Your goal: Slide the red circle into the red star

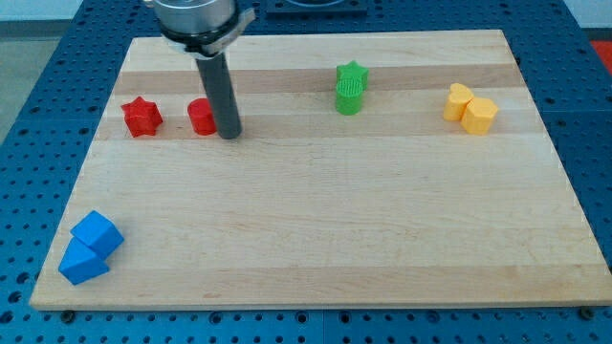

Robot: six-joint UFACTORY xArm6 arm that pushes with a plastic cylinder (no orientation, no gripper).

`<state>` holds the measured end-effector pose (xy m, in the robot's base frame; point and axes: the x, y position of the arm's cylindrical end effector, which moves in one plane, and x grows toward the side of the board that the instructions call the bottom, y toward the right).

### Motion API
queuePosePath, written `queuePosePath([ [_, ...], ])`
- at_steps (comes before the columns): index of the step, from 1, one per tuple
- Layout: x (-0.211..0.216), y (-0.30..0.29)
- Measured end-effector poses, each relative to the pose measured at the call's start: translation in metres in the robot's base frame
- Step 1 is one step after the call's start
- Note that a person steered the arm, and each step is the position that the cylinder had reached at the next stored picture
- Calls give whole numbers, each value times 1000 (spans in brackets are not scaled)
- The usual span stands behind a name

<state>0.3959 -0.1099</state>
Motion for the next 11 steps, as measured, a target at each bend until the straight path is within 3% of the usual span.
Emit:
queuePosePath([
  [2, -18, -5],
  [11, -18, -56],
])
